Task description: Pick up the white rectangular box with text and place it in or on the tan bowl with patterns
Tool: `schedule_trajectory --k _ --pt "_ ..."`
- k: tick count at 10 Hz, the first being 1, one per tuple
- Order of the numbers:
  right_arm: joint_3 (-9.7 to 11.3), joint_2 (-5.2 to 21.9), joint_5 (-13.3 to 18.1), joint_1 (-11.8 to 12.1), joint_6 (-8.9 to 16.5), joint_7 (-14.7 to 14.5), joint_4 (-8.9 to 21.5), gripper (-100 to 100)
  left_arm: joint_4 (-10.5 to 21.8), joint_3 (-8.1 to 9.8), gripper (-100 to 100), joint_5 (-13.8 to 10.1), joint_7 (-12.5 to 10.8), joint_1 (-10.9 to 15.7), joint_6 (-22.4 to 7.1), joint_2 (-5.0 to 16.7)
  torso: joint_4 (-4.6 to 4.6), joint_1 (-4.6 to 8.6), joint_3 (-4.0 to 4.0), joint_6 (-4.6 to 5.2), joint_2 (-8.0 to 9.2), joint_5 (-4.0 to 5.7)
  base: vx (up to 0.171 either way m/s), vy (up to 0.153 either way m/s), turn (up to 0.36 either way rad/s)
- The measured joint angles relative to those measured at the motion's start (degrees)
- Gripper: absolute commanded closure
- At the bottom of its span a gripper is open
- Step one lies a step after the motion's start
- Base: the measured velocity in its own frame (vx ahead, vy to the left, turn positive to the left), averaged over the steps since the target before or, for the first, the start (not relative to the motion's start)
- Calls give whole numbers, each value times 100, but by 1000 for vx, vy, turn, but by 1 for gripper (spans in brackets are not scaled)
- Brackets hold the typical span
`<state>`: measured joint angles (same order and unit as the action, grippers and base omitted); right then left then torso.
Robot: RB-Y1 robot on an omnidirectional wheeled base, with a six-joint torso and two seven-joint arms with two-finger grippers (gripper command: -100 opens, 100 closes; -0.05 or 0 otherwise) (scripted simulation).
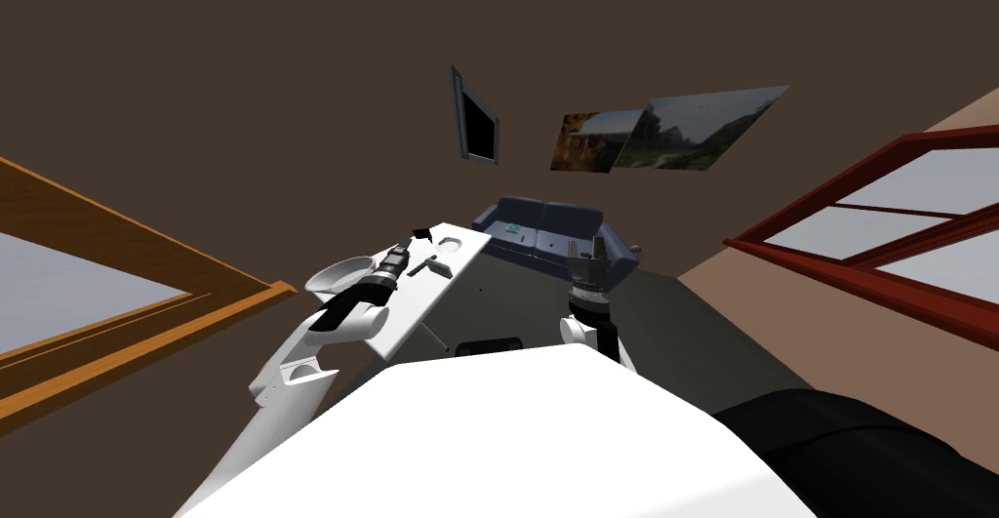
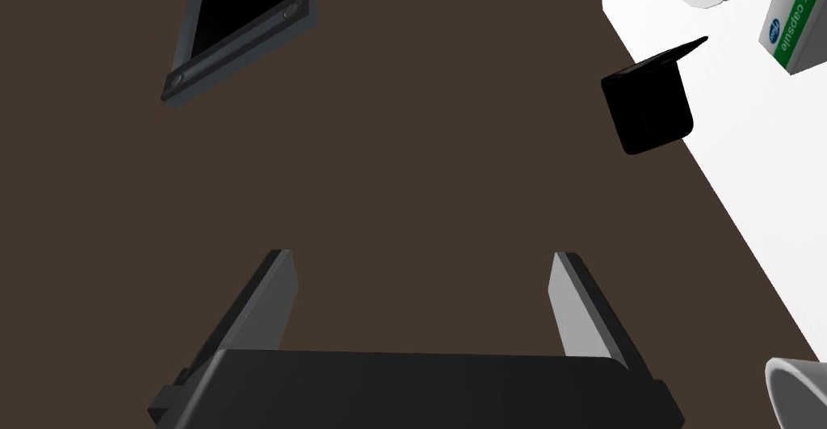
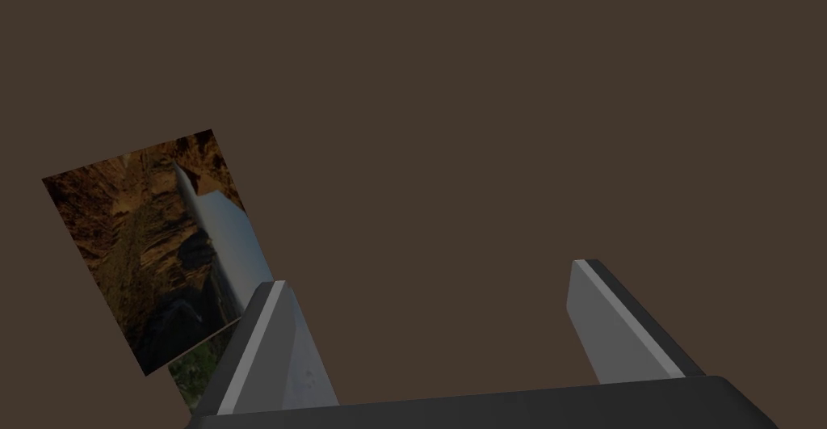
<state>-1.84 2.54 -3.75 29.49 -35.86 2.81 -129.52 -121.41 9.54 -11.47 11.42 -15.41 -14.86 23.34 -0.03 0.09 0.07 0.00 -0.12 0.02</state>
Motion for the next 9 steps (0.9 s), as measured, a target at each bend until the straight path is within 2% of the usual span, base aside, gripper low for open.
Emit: schedule_trajectory --k 8,9 --pt "0 0 0 0 0 0 0 0 228 125 -100 -352 131 237 -1176 405 1 -5 -2 -2 5 -1 23 -13 -20" --pt "0 0 0 0 0 0 0 0 284 158 -100 -451 144 301 -1330 518 1 -3 -2 0 3 0 29 -20 -27"
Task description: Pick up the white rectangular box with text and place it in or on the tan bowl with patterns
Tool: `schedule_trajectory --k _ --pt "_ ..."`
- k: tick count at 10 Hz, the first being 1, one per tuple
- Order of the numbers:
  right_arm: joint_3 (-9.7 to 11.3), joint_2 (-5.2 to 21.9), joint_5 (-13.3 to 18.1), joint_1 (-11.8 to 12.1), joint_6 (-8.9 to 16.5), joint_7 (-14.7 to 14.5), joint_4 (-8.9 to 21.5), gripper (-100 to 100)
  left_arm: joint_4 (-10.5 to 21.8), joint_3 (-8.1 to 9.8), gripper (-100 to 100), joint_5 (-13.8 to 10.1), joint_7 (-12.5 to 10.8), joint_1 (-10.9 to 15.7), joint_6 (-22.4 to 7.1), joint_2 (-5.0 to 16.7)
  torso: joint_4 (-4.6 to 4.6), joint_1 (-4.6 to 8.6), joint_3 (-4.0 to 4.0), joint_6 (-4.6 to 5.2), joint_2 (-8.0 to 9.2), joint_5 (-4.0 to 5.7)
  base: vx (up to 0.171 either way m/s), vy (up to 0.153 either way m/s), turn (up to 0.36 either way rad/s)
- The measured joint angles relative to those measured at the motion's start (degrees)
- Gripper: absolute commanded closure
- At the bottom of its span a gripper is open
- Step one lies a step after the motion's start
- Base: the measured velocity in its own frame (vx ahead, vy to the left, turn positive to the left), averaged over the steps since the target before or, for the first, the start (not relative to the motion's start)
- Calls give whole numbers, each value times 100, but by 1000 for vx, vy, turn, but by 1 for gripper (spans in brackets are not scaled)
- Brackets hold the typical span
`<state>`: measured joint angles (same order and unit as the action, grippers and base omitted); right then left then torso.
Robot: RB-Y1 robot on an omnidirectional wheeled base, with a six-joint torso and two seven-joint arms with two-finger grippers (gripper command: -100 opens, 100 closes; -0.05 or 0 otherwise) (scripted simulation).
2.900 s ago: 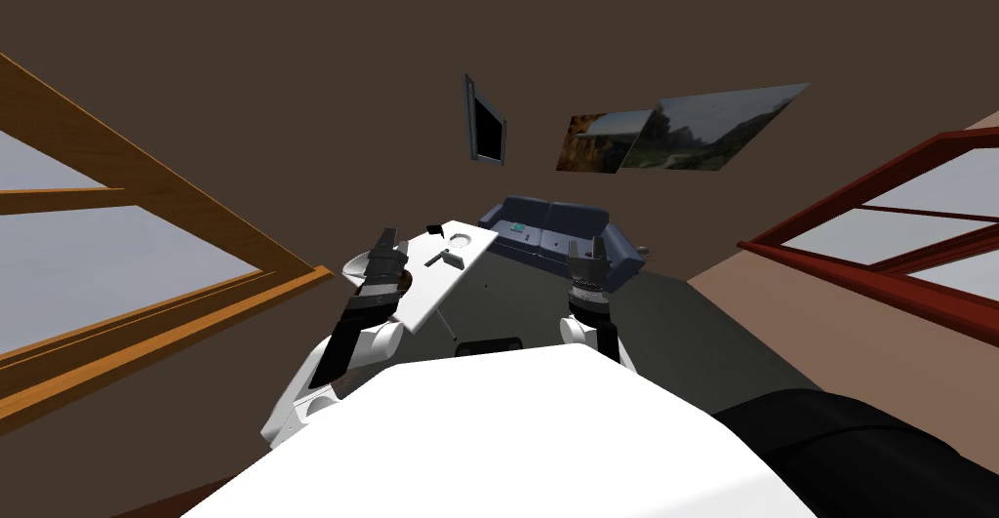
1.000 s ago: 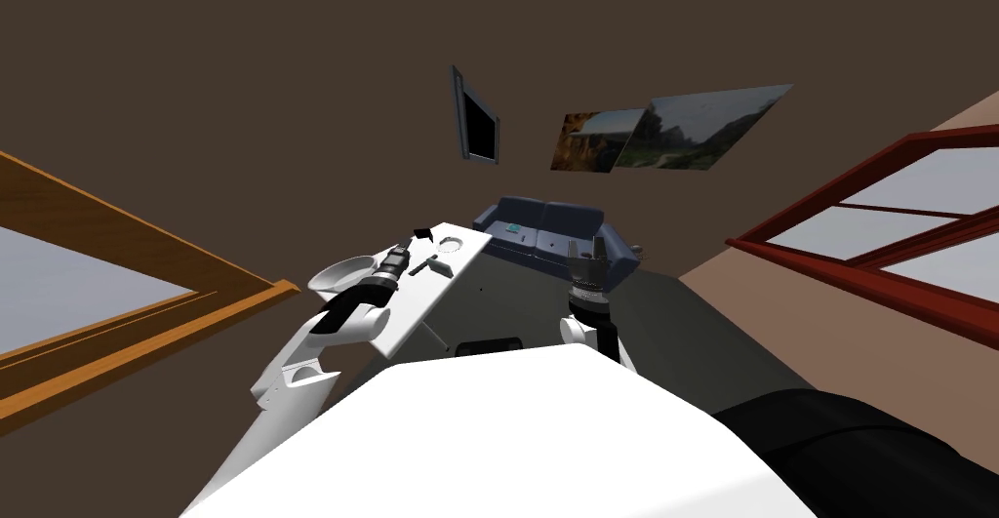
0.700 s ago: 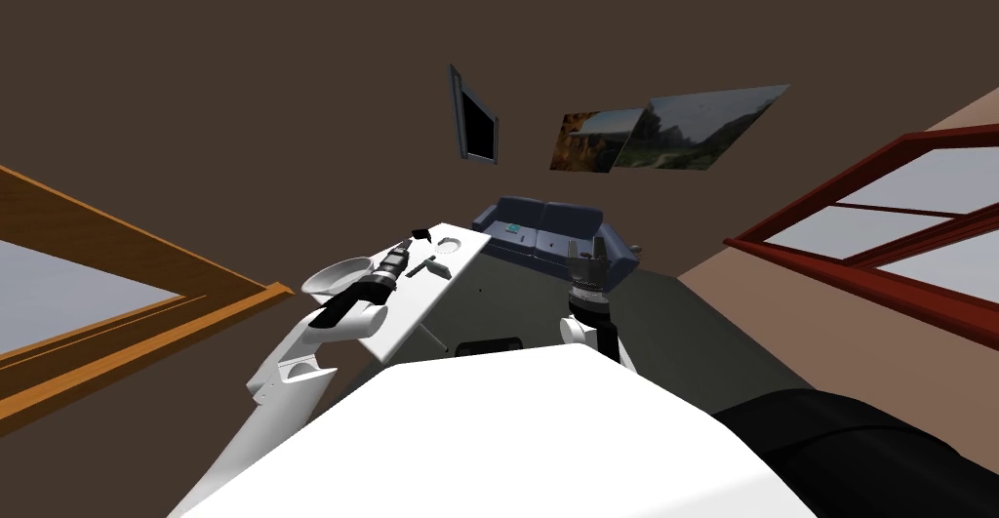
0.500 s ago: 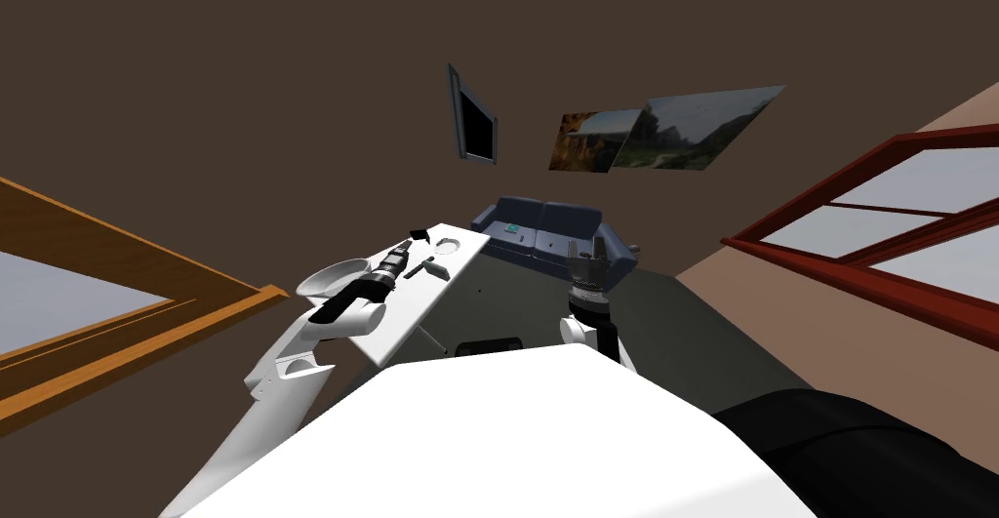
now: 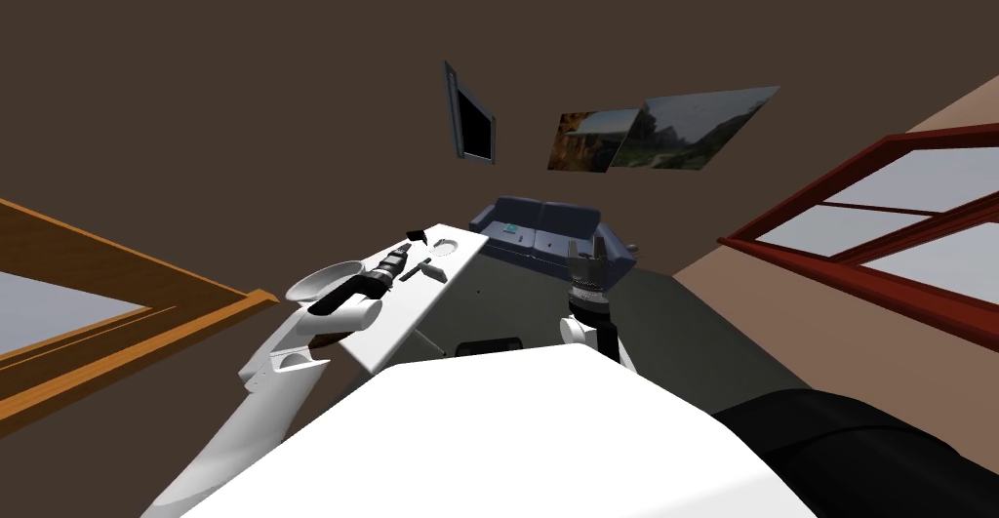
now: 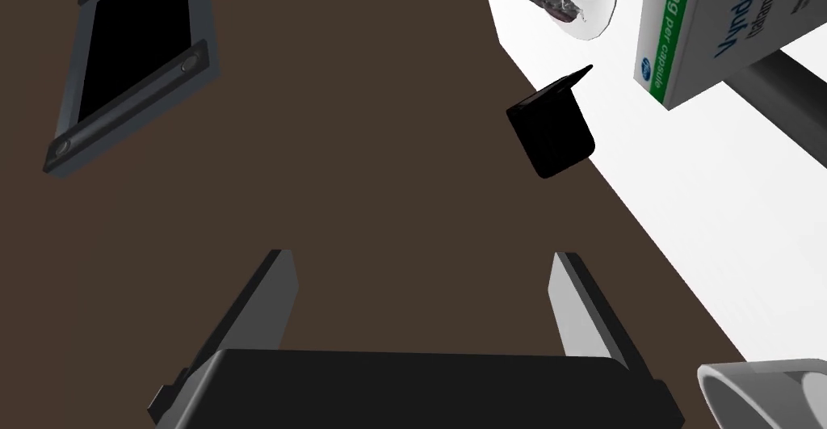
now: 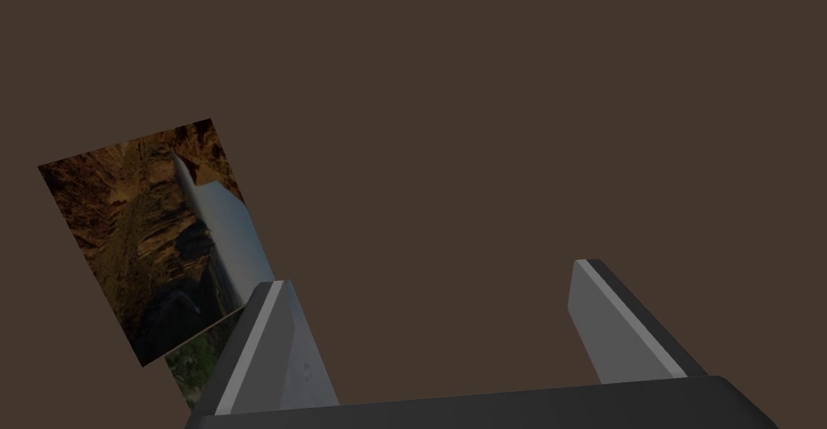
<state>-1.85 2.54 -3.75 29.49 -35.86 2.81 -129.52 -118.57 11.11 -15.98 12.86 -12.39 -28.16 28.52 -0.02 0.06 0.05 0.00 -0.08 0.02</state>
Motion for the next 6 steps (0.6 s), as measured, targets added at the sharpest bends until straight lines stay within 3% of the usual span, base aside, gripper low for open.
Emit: schedule_trajectory --k 6 --pt "0 0 0 0 0 0 0 0 197 83 -100 -328 57 188 -846 326 0 -1 0 0 0 0 24 -11 -27"
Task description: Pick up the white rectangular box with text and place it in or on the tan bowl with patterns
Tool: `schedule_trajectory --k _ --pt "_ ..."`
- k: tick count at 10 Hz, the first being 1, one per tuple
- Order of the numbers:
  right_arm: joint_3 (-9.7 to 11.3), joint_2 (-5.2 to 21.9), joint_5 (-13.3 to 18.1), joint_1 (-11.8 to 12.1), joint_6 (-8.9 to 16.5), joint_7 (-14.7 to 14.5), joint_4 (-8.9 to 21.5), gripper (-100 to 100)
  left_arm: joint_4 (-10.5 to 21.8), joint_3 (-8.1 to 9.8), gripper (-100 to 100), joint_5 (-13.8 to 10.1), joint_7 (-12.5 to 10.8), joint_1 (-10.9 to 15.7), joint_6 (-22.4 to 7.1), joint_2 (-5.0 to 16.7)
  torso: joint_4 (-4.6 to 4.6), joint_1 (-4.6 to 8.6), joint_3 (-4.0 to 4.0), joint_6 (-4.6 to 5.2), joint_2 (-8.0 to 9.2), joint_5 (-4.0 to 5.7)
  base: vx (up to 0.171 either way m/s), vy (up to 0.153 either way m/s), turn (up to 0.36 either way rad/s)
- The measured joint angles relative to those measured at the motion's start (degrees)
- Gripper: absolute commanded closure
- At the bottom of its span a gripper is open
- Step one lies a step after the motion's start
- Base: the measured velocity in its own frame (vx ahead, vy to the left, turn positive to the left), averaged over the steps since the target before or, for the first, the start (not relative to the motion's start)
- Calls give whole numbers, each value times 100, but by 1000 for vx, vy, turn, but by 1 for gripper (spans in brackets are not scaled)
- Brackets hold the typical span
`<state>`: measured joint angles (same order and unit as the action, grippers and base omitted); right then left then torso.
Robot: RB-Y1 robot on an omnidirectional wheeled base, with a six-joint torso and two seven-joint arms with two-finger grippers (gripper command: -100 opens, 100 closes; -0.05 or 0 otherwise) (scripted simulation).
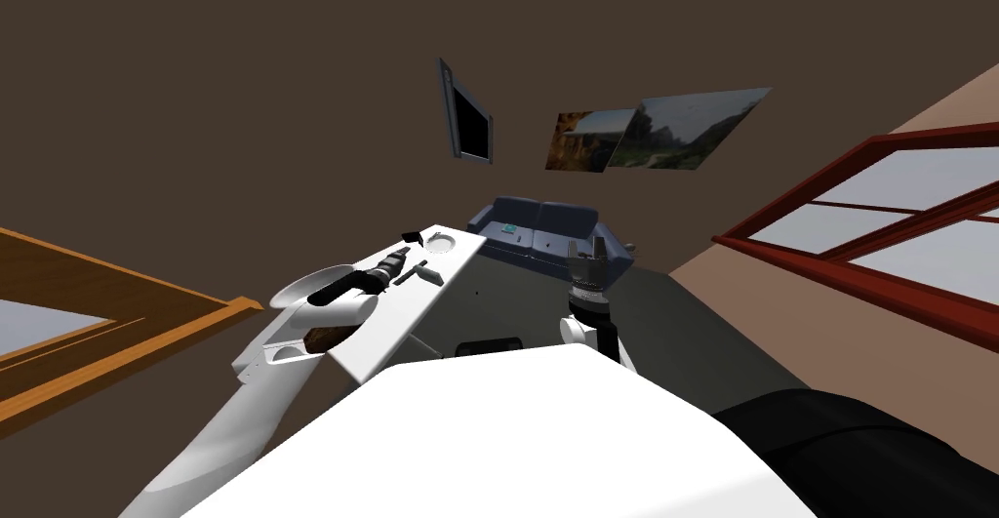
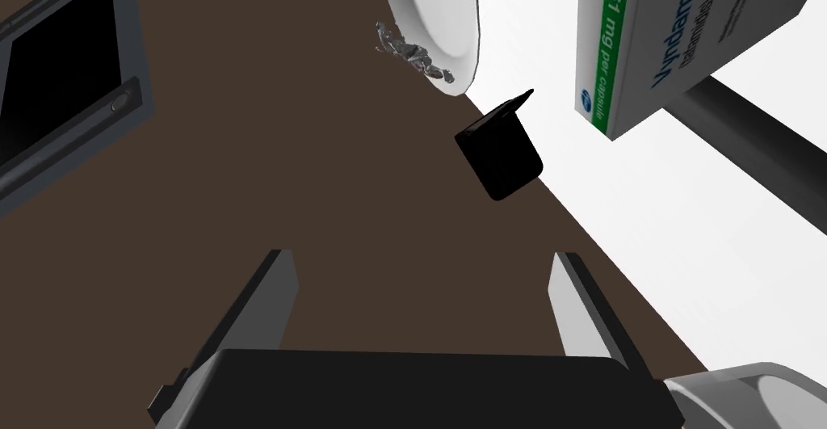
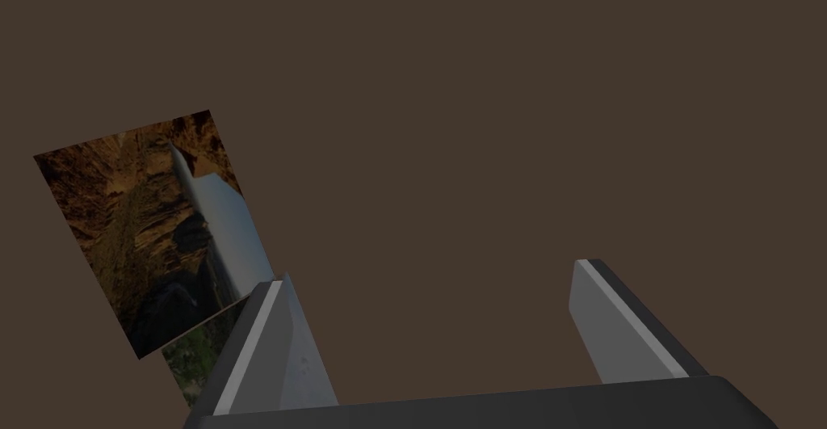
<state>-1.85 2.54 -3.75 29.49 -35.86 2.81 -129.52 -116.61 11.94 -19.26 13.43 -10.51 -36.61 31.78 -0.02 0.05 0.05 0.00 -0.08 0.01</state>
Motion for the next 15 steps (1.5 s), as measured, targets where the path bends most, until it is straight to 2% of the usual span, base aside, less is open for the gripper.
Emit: schedule_trajectory --k 2,6,8,15 --pt "0 0 0 0 0 0 0 0 29 12 -100 -57 8 43 -298 51 0 -3 -1 -2 3 -1 20 -4 -22" --pt "0 0 0 0 0 0 0 0 160 64 -100 -336 17 166 -867 283 0 -2 0 0 0 0 25 -5 -35" --pt "0 0 0 0 0 0 0 0 176 73 -100 -398 13 187 -1139 327 0 -4 -1 -2 3 -1 20 -2 -36" --pt "0 0 0 0 0 0 0 0 287 132 -100 -843 -56 343 -2141 640 0 -2 -1 0 3 -1 22 -1 -36"
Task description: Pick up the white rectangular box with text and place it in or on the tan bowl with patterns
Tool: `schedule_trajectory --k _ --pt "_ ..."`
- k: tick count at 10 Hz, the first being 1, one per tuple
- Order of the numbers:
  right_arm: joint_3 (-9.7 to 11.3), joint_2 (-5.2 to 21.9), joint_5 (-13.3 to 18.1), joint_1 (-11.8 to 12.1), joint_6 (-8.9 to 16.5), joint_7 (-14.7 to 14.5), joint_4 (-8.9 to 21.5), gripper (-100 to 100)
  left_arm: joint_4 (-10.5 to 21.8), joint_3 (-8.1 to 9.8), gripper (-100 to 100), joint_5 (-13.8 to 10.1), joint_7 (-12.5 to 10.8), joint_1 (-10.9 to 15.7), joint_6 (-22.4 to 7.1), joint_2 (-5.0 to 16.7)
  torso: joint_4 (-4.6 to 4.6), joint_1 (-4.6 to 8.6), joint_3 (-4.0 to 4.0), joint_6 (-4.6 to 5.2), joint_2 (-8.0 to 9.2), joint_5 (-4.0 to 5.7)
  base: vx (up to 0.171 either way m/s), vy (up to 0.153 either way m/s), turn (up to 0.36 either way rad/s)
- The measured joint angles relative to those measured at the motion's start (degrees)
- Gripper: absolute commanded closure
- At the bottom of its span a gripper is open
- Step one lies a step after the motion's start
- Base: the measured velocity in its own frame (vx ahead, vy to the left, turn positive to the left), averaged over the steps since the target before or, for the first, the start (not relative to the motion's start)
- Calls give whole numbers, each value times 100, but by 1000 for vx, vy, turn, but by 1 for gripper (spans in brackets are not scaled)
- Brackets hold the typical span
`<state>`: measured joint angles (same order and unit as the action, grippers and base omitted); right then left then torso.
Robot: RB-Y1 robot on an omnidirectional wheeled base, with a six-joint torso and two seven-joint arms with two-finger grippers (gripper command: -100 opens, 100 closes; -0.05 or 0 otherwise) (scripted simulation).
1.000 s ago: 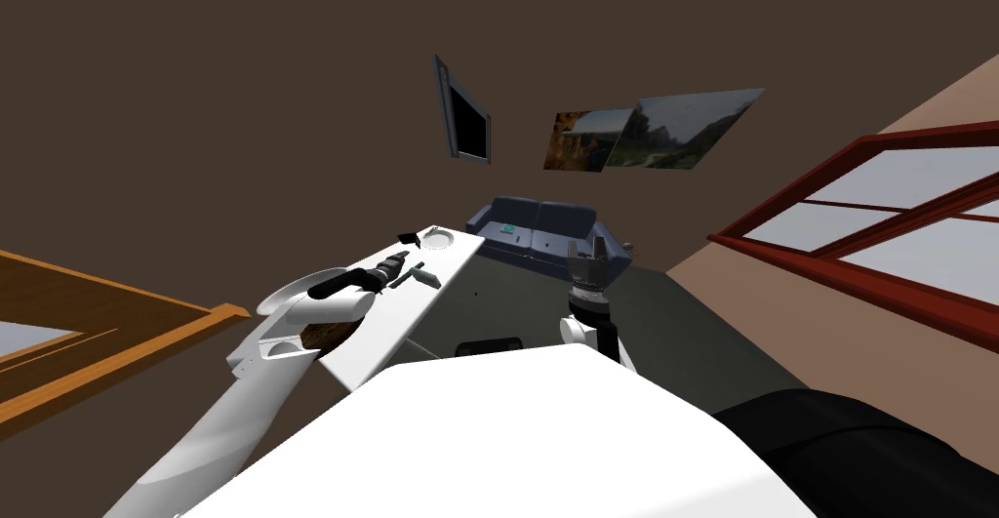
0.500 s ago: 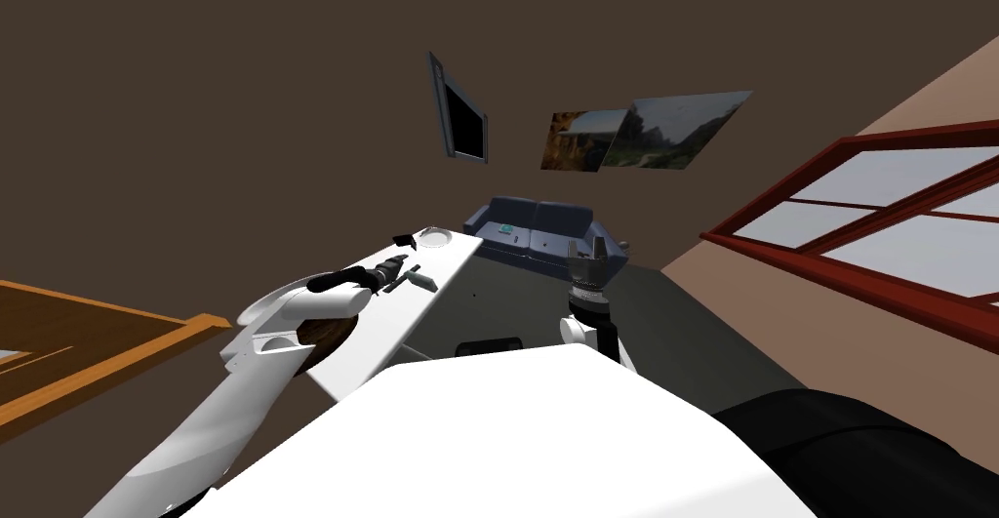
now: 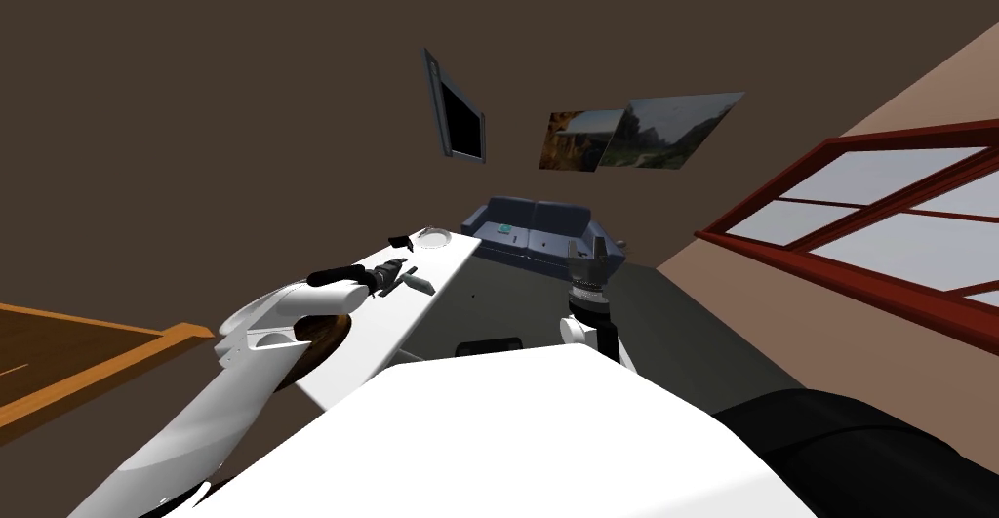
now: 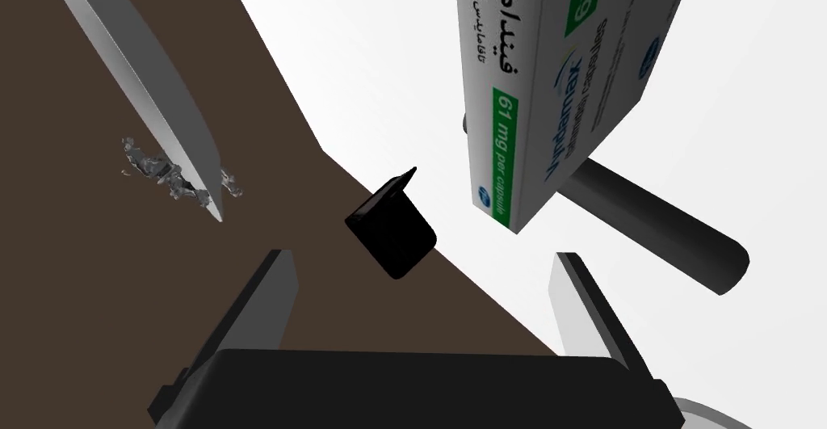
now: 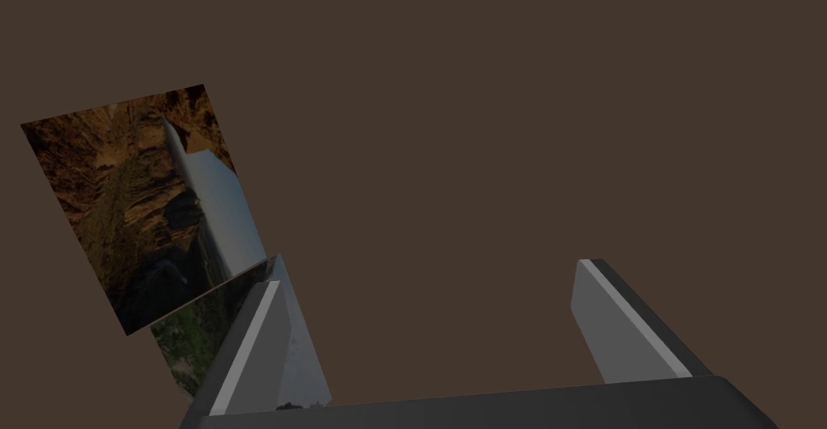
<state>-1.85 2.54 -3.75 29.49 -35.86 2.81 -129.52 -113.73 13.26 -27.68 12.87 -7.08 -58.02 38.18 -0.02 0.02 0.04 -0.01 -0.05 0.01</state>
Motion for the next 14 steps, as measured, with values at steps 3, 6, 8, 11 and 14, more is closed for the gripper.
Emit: schedule_trajectory --k 3,6,8,11,14 --pt "0 0 0 0 0 0 0 0 43 11 -100 -175 -45 65 -433 111 0 -3 1 0 -2 -1 22 4 -38" --pt "0 0 0 1 0 0 0 0 71 19 -100 -398 -121 120 -932 234 -1 -5 2 -3 -4 -1 26 6 -38" --pt "0 0 0 0 0 0 0 0 104 18 -100 -516 -153 161 -1201 297 0 -2 0 0 -1 -1 23 5 -64" --pt "0 0 0 1 0 0 0 0 160 26 -100 -760 -218 218 -1666 412 -1 -5 3 -3 -4 -2 26 9 -37" --pt "0 0 0 0 0 0 0 0 144 13 -100 -909 -302 251 -2074 476 -1 -4 0 -3 0 -2 27 10 -68"
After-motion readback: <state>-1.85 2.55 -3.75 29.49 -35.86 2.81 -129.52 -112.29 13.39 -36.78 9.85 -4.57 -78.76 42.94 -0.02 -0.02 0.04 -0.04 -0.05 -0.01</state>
